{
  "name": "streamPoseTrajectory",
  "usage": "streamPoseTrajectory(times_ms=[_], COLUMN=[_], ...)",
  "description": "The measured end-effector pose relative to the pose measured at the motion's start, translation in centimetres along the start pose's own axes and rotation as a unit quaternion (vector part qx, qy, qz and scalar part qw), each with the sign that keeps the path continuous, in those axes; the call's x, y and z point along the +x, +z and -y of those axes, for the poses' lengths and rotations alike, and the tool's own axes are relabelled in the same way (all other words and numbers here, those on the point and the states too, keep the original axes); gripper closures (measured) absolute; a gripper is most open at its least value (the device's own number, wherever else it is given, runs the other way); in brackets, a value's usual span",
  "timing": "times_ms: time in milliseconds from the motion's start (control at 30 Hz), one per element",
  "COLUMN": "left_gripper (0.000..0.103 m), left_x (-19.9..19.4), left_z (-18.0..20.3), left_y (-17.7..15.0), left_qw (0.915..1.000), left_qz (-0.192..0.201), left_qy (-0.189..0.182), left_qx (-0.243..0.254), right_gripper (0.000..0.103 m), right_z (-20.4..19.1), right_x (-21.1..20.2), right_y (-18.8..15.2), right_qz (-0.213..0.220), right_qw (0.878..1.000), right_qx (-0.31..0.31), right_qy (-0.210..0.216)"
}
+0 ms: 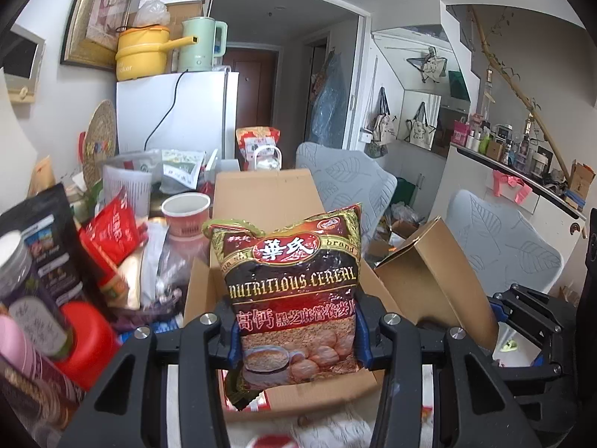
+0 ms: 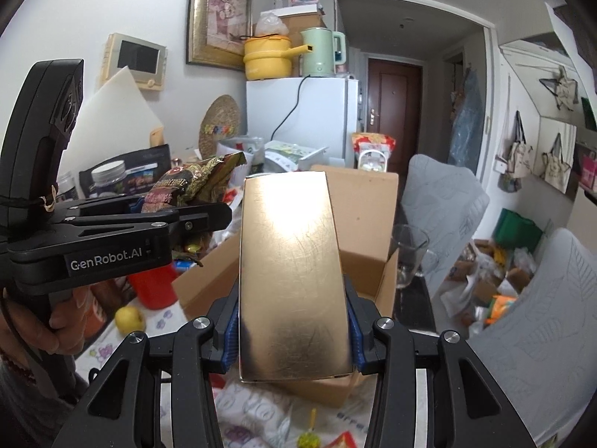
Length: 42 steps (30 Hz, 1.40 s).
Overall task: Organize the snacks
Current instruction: 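Carry the cereal packet and gold box with both tools over the cardboard box, then lower both items into the box and open both tools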
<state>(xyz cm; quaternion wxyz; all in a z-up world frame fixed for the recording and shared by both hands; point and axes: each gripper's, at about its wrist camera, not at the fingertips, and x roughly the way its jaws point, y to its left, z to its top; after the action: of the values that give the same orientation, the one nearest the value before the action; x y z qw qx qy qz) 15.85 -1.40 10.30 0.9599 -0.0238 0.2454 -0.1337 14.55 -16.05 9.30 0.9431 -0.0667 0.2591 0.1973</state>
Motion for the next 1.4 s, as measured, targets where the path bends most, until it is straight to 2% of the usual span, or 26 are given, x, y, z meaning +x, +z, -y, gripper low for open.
streamPoseTrajectory(times_ms=[233, 567, 700, 833, 1000, 1400], left_gripper=[0.058, 0.058, 0.058, 0.058, 0.058, 0.058], left_x=[3.2, 8.0, 9.8, 11.2, 13.4, 17.4], left_z=[-0.6, -3.0, -4.1, -4.5, -5.1, -6.0], left_y=[1.5, 1.5, 0.8, 0.3, -0.5, -2.4], left_qw=[1.0, 0.9989, 0.9976, 0.9966, 0.9937, 0.9851], left_qz=[0.004, -0.023, -0.044, -0.06, -0.091, -0.144], left_qy=[0.004, 0.023, 0.032, 0.047, 0.053, 0.089], left_qx=[-0.007, -0.032, -0.042, -0.031, -0.036, -0.031], right_gripper=[0.059, 0.058, 0.058, 0.058, 0.058, 0.058], right_z=[0.9, 2.2, 2.6, 3.1, 3.7, 4.4], right_x=[2.7, 8.1, 10.1, 12.0, 14.6, 17.3], right_y=[1.8, 3.2, 2.8, 1.7, 0.6, -0.9], right_qz=[0.001, -0.022, -0.038, -0.055, -0.097, -0.142], right_qw=[1.0, 1.0, 0.999, 0.998, 0.995, 0.989], right_qx=[0.0, 0.008, 0.01, 0.025, 0.031, 0.04], right_qy=[-0.001, 0.008, 0.007, 0.014, 0.01, -0.013])
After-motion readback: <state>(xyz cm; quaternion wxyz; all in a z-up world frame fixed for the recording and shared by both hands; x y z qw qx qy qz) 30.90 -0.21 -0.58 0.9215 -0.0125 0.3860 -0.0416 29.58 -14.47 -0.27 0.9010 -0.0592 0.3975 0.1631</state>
